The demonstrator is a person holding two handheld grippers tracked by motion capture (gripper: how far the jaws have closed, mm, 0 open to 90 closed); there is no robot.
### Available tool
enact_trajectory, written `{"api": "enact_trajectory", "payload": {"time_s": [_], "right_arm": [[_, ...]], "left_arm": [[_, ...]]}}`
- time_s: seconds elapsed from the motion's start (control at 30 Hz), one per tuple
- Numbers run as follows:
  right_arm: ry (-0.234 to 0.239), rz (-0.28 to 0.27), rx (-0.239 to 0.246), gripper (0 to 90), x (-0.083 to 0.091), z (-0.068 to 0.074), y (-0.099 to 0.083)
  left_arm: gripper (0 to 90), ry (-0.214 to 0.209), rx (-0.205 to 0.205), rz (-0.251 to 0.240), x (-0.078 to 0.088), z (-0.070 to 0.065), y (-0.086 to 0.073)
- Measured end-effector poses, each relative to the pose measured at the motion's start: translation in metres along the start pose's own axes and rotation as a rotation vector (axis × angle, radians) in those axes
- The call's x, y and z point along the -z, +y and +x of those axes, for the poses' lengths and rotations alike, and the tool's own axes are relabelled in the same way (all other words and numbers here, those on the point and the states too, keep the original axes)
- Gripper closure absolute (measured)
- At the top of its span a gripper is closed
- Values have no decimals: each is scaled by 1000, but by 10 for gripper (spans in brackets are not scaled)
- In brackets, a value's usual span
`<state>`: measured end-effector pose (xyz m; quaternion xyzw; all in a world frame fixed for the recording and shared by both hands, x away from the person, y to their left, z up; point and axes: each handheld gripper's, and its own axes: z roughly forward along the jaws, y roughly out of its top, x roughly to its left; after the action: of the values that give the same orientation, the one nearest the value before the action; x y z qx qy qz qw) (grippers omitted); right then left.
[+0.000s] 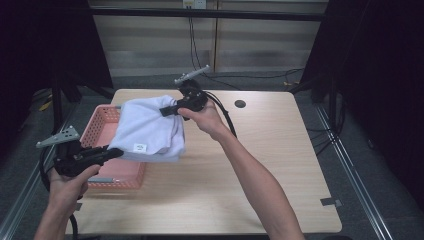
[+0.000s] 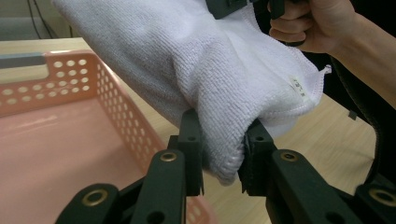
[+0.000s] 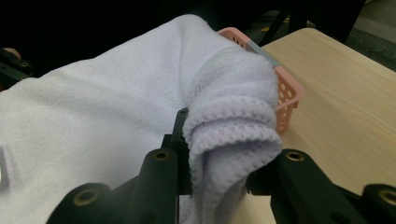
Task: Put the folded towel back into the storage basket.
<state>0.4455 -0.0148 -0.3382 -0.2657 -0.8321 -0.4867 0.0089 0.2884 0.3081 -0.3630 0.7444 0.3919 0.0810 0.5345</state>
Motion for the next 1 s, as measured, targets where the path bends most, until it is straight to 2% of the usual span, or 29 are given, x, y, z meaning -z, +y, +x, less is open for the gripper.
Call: {"api": "enact_trajectory", "payload": {"time_s": [0.2,0.4,0.7,0.87,1.0], "right_arm": [[15,-10,-13,703,-18,3,11],[3,8,-2,704,-35,10,24],[-2,23,-23,705,-63,17,37],[10,27,-27,706,-80,23,40],[18,36,-31,706,-95,26,40]], "left_arm": [[742,35,21,-19,13,13,-1],[742,65,36,-26,26,24,-2],[743,102,75,-30,46,44,-3],[745,123,106,-32,57,55,-8],[744,145,113,-25,64,59,-15]]}}
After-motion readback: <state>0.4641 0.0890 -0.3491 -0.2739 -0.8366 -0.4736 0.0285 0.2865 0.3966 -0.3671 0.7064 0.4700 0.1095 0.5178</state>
